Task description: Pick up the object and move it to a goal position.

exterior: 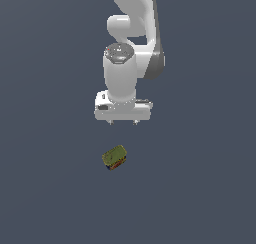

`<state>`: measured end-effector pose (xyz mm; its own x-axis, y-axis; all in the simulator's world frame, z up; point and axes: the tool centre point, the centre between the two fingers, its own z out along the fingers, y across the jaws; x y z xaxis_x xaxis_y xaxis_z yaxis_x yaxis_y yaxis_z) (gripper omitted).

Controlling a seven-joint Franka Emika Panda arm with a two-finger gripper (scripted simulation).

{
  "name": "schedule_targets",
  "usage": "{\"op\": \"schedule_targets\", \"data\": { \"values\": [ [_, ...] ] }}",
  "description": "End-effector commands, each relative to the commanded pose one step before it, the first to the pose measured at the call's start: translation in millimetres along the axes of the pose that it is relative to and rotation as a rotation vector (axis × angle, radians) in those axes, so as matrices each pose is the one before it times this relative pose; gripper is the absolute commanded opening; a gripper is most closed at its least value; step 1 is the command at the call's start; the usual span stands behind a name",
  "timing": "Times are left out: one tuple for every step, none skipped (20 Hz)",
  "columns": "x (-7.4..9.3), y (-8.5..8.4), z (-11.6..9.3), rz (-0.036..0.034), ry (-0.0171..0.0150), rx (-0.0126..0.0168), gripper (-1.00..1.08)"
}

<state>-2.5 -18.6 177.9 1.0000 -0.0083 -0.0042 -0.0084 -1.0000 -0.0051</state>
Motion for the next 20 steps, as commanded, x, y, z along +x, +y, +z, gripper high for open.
{"op": "schedule_targets", "data": {
  "values": [
    [0.0,0.01,0.0,0.0,0.0,0.0,1.0],
    [-0.12,-0.74,-0.04,-0.00074,-0.00039,0.00049,1.0],
    [-0.36,-2.18,-0.09,-0.00226,-0.00123,0.00156,1.0],
    [-0.63,-3.56,-0.18,-0.00375,-0.002,0.00251,1.0],
    [-0.91,-5.01,-0.23,-0.00554,-0.00284,0.00351,1.0],
    [-1.24,-6.36,-0.3,-0.00754,-0.00362,0.00439,1.0],
    [-1.3,-6.2,-0.31,-0.00814,-0.00354,0.00419,1.0],
    [-1.11,-4.8,-0.27,-0.00719,-0.00274,0.00315,1.0],
    [-0.88,-3.38,-0.22,-0.00601,-0.00191,0.00213,1.0],
    [-0.6,-1.92,-0.17,-0.00442,-0.00106,0.00112,1.0],
    [-0.24,-0.42,-0.09,-0.00194,-0.0002,0.00016,1.0],
    [0.1,0.42,0.06,0.00038,0.0002,-0.00024,1.0],
    [0.29,0.85,0.05,0.00248,0.0005,-0.00051,1.0],
    [0.46,0.74,0.18,0.00382,0.00035,-0.00026,1.0],
    [0.59,0.6,0.25,0.00519,0.00021,-0.00002,1.0],
    [0.73,0.48,0.33,0.00655,0.0001,0.00016,1.0],
    [0.89,0.42,0.41,0.00799,0.00003,0.00031,1.0],
    [1.06,0.45,0.49,0.00952,0.0,0.00039,1.0],
    [1.24,0.59,0.58,0.01114,0.00004,0.00041,1.0],
    [1.45,0.78,0.67,0.01285,0.00012,0.00036,1.0]
  ]
}}
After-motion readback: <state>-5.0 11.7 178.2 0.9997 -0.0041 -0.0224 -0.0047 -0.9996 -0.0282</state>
